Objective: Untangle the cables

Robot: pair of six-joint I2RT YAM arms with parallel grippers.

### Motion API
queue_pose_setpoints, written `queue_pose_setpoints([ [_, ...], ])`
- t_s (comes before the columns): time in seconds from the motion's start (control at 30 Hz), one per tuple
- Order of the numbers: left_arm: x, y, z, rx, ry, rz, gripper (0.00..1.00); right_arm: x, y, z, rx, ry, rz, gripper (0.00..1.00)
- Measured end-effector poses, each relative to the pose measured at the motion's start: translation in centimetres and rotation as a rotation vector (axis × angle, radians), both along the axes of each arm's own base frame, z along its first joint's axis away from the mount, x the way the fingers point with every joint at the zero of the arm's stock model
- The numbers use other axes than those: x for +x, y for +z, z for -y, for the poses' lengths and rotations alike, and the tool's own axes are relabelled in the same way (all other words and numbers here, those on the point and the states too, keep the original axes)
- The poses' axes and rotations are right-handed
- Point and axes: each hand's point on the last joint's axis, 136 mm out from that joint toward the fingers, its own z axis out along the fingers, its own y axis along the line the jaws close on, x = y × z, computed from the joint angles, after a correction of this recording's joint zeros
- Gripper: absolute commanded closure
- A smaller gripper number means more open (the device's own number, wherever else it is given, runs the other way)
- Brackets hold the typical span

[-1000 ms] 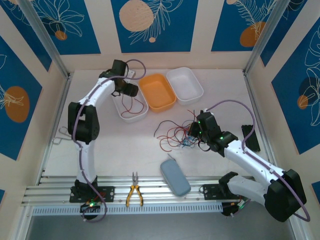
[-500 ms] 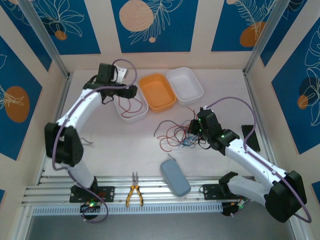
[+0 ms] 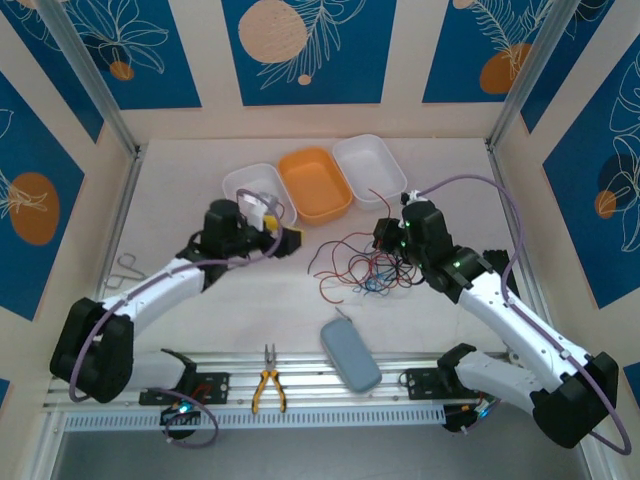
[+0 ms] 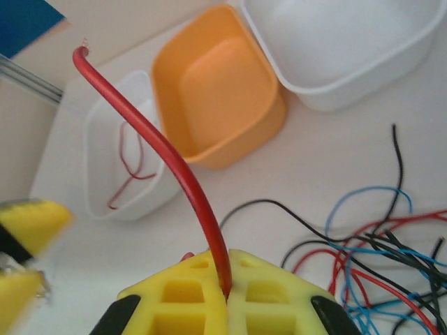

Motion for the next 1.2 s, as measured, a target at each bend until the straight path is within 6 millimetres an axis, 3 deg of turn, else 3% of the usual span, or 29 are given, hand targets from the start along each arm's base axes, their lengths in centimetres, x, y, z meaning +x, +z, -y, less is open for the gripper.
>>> queue_pose_setpoints([
  [0.13, -3.2, -2.1, 3.4, -0.054, -0.098, -0.005, 0.17, 0.0, 2.7, -0.8, 0.029, 0.025, 0.046, 1.00],
  [0.27, -3.7, -4.0, 5.2, -0.106, -0.122, -0.035, 0.21, -0.3, 4.5, -1.4, 0.043, 0.047, 0.070, 1.00],
  [0.6, -4.4, -3.0, 8.8, -0.240, -0.178, -0.019, 0.23, -0.7, 6.8, -2.0, 0.050, 0.072, 0.106, 1.00],
  [0.7, -4.3, -2.9, 9.4, -0.254, -0.184, -0.020, 0.35, -0.7, 7.4, -2.0, 0.052, 0.075, 0.116, 1.00],
  [0.87, -3.7, -3.5, 9.6, -0.259, -0.154, -0.030, 0.79, -0.7, 8.9, -2.4, 0.060, 0.091, 0.146, 1.00],
  [0.97, -3.4, -3.6, 9.5, -0.253, -0.138, -0.026, 0.99, -0.8, 9.0, -2.3, 0.049, 0.090, 0.146, 1.00],
  [1.1, -3.5, -2.5, 9.0, -0.226, -0.131, 0.003, 1.00, -0.7, 8.4, -1.6, 0.019, 0.062, 0.133, 1.00],
  [1.2, -3.8, 0.0, 8.6, -0.210, -0.139, 0.065, 1.00, -0.5, 7.9, -0.7, 0.005, 0.029, 0.118, 1.00],
])
